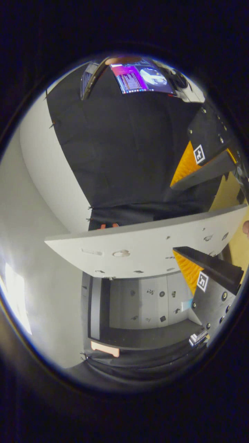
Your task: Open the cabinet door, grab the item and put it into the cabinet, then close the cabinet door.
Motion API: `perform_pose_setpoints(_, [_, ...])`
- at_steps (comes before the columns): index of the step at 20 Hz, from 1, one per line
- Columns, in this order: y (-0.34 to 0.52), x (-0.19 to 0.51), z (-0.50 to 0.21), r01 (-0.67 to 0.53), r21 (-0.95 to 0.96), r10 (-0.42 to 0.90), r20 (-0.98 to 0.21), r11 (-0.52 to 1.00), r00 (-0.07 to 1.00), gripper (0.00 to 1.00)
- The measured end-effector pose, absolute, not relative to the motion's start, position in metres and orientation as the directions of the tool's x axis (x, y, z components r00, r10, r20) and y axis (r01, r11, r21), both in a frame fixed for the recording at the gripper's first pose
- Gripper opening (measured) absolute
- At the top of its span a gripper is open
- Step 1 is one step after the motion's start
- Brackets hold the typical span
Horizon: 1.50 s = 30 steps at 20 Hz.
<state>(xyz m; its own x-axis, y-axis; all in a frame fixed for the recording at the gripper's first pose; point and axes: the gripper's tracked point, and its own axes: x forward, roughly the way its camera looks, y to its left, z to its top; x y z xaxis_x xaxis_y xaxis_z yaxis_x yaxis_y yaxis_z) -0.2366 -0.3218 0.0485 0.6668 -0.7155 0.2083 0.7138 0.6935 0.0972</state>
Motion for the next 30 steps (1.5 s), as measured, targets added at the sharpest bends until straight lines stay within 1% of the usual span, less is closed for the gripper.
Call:
perform_pose_setpoints(3, [-0.348, -0.252, 0.047, 0.754, 0.095, -0.754, 0.205, 0.65, 0.624, 0.96])
perform_pose_setpoints(6, [-0.372, -0.258, 0.042, 0.775, 0.088, -0.774, 0.187, 0.626, 0.605, 0.96])
perform_pose_setpoints(8, [-0.38, -0.253, 0.039, 0.768, 0.086, -0.768, 0.176, 0.635, 0.616, 0.96])
perform_pose_setpoints(12, [-0.383, -0.232, 0.029, 0.718, 0.062, -0.719, 0.127, 0.693, 0.683, 0.97])
perform_pose_setpoints(14, [-0.385, -0.23, 0.03, 0.715, 0.058, -0.716, 0.119, 0.697, 0.688, 0.95])
perform_pose_setpoints(17, [-0.38, -0.221, 0.031, 0.696, 0.039, -0.694, 0.135, 0.717, 0.707, 0.95])
perform_pose_setpoints(19, [-0.374, -0.217, 0.033, 0.69, -0.001, -0.682, 0.144, 0.724, 0.717, 0.85])
perform_pose_setpoints(21, [-0.372, -0.218, 0.034, 0.699, 0.003, -0.691, 0.147, 0.716, 0.708, 0.74])
perform_pose_setpoints(24, [-0.36, -0.217, 0.034, 0.706, 0.004, -0.697, 0.163, 0.708, 0.698, 0.75])
perform_pose_setpoints(30, [-0.322, -0.212, 0.032, 0.673, 0.011, -0.664, 0.17, 0.74, 0.728, 0.75])
